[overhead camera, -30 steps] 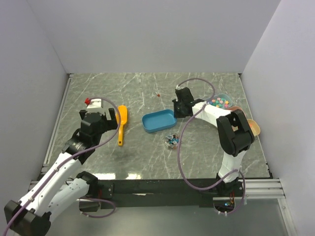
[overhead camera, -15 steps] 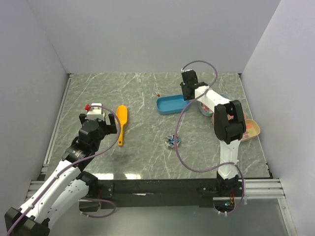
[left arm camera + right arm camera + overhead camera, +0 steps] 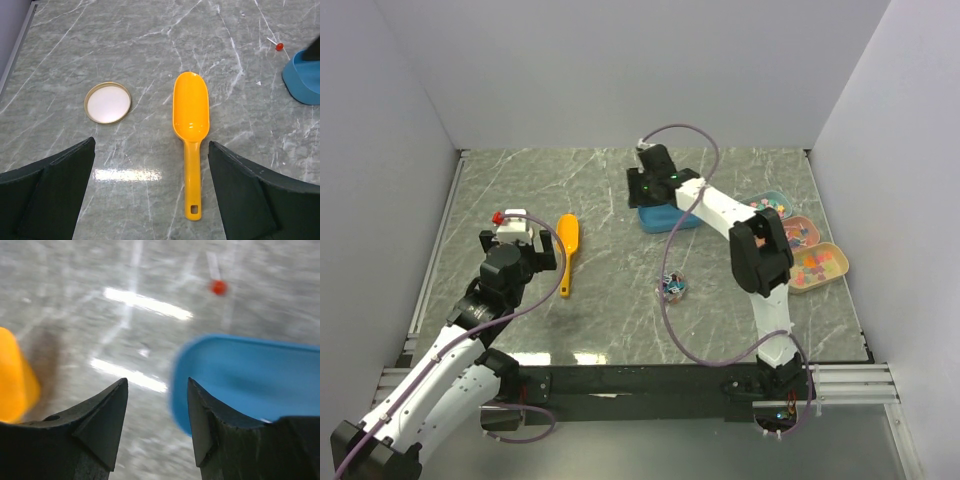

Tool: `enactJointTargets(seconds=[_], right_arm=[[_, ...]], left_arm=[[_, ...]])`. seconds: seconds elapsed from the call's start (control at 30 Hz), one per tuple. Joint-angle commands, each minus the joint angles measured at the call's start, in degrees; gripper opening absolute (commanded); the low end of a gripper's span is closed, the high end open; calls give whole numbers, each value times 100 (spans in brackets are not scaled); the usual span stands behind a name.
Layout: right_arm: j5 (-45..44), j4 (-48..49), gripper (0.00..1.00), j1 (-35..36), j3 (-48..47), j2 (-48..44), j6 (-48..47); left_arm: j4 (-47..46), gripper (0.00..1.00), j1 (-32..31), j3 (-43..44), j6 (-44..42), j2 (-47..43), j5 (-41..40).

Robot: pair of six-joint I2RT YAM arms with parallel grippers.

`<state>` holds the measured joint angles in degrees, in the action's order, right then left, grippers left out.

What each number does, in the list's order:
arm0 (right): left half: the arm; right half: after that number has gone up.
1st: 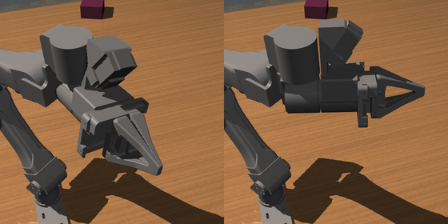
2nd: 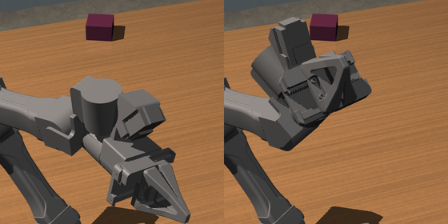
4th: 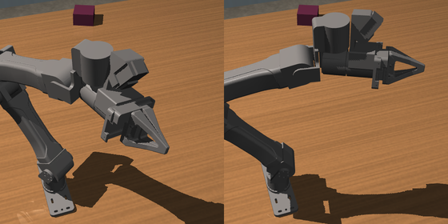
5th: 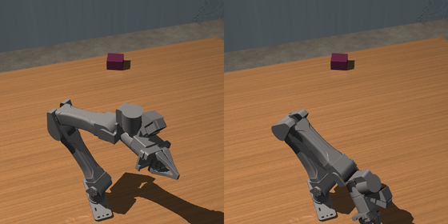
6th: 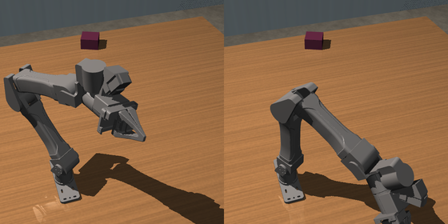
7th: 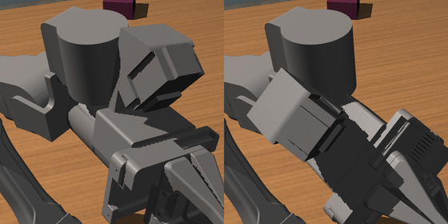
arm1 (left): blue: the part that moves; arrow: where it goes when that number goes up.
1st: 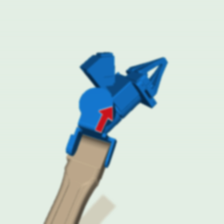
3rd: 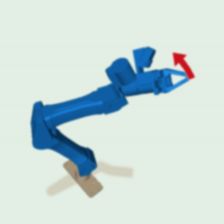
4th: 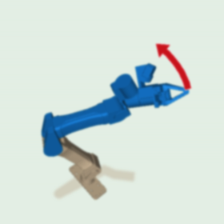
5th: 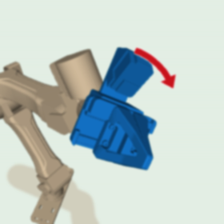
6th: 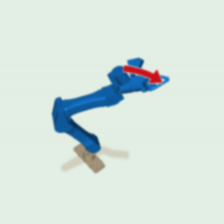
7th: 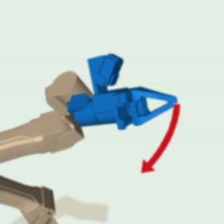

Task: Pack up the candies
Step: Move the storage box to the center of the board.

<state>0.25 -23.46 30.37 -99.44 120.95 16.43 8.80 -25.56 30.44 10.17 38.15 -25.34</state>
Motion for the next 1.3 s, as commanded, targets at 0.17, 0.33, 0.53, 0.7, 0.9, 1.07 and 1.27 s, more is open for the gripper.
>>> enactJointTargets(seconds=[0.17,0.33,0.53,0.7,0.9,1.07,1.27], right_arm=[[19,27,55,206,-875,834,739],[-192,-150,51,250,-858,931,625],[-87,-36,50,268,-516,616,406],[-209,-71,50,276,-463,202,239],[-578,-27,50,276,-383,-97,177],[-746,-185,50,215,-471,148,282],[-456,-202,46,136,-585,544,204]], left_arm=[[-273,99,42,-20,-51,-53,-58],[-282,99,42,-29,-60,-89,-41],[-308,99,42,-29,-77,-88,3],[-317,99,42,-38,-86,-89,21],[-317,99,42,-38,-95,-71,64],[-317,99,42,-38,-103,-71,82],[-326,99,42,-46,-103,-71,117]])
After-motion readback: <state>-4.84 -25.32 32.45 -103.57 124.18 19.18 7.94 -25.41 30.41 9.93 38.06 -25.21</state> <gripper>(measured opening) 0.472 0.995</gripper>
